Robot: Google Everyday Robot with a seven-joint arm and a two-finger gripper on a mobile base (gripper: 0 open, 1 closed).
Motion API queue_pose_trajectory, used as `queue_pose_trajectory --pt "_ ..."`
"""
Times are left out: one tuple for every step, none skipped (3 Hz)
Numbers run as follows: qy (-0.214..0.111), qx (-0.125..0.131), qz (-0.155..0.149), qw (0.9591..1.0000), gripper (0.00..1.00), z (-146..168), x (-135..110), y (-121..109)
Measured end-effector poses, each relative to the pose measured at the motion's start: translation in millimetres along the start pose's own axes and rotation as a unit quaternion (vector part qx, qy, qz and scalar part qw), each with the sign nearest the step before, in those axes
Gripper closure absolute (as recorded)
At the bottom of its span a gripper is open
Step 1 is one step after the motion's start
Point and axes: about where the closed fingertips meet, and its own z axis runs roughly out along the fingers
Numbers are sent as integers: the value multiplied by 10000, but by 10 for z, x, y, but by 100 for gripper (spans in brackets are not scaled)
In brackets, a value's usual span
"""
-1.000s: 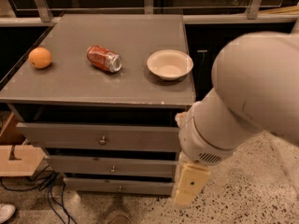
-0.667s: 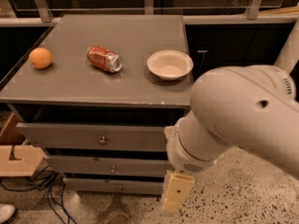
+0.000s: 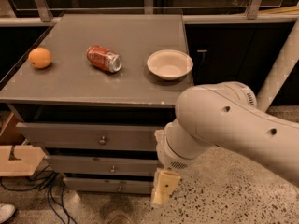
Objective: Open top drawer
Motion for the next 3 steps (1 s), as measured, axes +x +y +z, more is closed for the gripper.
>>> queue_pose_trajectory --pt "-65 41 -68 9999 0 135 -27 -126" --pt "-138 85 -119 9998 0 363 -68 -332" --pt "-202 168 -79 9996 0 473 -64 -485"
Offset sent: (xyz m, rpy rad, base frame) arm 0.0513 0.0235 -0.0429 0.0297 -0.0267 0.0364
